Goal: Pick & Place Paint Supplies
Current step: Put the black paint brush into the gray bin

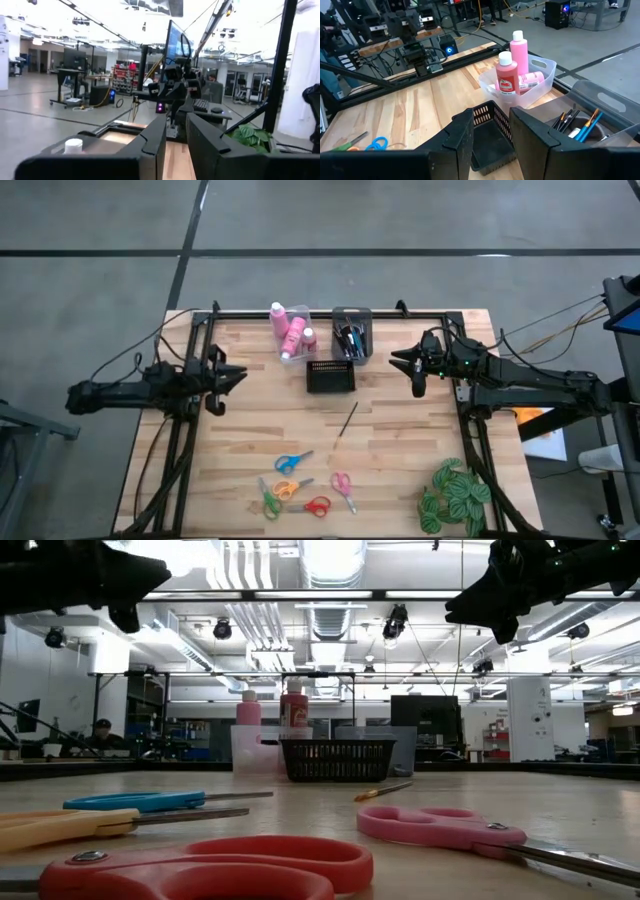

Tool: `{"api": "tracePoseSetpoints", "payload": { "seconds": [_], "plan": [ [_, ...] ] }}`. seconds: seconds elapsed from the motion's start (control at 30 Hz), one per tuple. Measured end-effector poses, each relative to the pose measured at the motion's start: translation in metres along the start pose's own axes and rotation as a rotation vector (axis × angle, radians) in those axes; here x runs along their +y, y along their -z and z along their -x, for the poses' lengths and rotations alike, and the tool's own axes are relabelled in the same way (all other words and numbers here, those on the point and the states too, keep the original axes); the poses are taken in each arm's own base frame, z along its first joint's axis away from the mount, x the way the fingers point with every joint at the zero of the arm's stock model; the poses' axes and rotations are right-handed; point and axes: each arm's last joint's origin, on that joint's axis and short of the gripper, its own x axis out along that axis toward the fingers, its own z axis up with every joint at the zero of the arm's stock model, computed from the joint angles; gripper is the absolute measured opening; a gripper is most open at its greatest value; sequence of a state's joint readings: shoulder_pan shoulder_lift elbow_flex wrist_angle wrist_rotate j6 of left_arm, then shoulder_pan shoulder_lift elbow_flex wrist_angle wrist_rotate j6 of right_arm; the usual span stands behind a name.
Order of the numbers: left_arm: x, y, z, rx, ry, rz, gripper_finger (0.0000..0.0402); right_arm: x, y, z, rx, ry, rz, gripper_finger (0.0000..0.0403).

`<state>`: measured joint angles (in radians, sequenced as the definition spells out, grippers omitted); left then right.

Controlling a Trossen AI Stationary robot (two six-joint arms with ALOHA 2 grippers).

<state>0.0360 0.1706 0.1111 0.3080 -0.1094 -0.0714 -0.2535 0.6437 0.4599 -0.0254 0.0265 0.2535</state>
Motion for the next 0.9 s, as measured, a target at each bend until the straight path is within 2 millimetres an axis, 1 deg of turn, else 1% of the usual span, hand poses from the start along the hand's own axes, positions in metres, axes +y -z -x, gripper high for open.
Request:
{"api": "tracePoseSetpoints", "payload": {
  "seconds": [0.33, 0.53, 0.9],
  "plan": [
    [0.002, 0.026, 0.004, 0.09, -0.011, -0.003, 0.0079, 0.0, 0.0, 0.0, 0.0, 0.0, 0.0, 0.0124],
    [0.003, 0.031, 0.005, 0.137, -0.017, -0.001, 0.0079, 0.0, 0.0, 0.0, 0.0, 0.0, 0.0, 0.0124],
    [0.003, 0.031, 0.005, 0.137, -0.018, 0.02, 0.0079, 0.0, 0.0, 0.0, 0.0, 0.0, 0.0, 0.0124]
  ]
}}
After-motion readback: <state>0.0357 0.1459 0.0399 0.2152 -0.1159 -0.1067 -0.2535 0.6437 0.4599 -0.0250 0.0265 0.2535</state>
